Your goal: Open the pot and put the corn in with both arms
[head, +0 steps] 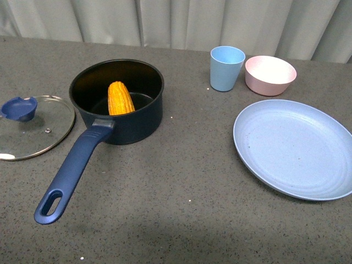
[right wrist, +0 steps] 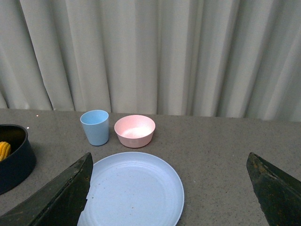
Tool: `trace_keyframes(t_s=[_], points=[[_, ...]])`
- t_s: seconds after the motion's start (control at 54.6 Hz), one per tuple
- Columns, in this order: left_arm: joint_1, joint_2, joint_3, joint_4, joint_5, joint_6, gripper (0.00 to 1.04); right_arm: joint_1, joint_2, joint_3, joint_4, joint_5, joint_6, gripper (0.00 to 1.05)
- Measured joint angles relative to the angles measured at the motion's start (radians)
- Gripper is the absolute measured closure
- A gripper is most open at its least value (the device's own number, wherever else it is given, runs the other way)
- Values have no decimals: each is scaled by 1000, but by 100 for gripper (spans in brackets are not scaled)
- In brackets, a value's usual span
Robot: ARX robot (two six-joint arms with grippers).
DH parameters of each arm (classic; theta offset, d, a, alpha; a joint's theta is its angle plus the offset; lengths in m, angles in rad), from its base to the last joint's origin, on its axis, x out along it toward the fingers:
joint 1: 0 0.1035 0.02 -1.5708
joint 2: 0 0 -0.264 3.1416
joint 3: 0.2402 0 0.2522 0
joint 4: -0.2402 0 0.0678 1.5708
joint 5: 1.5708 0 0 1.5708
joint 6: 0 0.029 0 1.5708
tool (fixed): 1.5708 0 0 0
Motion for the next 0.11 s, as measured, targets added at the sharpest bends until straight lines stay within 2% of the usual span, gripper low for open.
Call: trace_keyframes(t_s=[0.11], points=[[0,0,0,0,0,0,6,0,0,0,0,0,0,9]])
